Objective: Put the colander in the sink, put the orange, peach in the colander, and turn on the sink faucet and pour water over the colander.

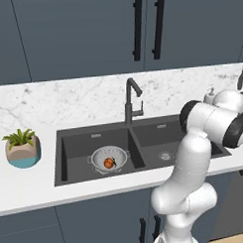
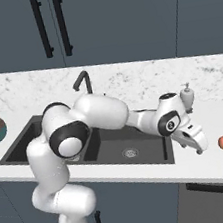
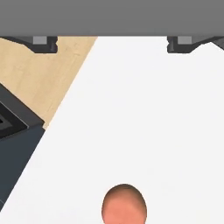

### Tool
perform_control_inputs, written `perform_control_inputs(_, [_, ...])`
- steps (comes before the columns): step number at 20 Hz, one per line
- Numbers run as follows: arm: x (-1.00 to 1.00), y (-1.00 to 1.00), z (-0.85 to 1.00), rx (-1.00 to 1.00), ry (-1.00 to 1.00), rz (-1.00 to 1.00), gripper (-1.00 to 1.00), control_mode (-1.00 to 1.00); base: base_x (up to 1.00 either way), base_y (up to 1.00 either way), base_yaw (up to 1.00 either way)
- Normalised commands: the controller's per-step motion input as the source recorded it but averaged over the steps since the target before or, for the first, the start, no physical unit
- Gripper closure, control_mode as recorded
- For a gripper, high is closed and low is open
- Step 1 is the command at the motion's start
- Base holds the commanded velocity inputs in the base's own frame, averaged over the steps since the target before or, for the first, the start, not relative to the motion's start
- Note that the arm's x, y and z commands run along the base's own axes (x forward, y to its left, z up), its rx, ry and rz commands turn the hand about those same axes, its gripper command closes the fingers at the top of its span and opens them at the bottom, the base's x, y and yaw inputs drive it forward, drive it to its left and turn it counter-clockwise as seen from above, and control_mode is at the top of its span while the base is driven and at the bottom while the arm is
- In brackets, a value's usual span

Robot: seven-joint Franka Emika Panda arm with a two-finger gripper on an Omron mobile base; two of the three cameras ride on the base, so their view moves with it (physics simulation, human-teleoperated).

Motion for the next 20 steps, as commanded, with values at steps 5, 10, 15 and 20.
perform_control_inputs(5, [0.26, -0.67, 0.04, 0.07, 0.0, -0.08, -1.0, -1.0, 0.0, 0.0, 0.0])
perform_control_inputs(10, [0.34, -0.4, 0.09, 0.08, -0.02, -0.08, -1.0, -1.0, 0.0, 0.0, 0.0])
perform_control_inputs(15, [0.39, -0.44, 0.08, 0.11, 0.0, -0.06, -1.0, -1.0, 0.0, 0.0, 0.0])
perform_control_inputs(20, [0.26, -0.08, -0.17, 0.04, 0.0, -0.01, -1.0, -1.0, 0.0, 0.0, 0.0])
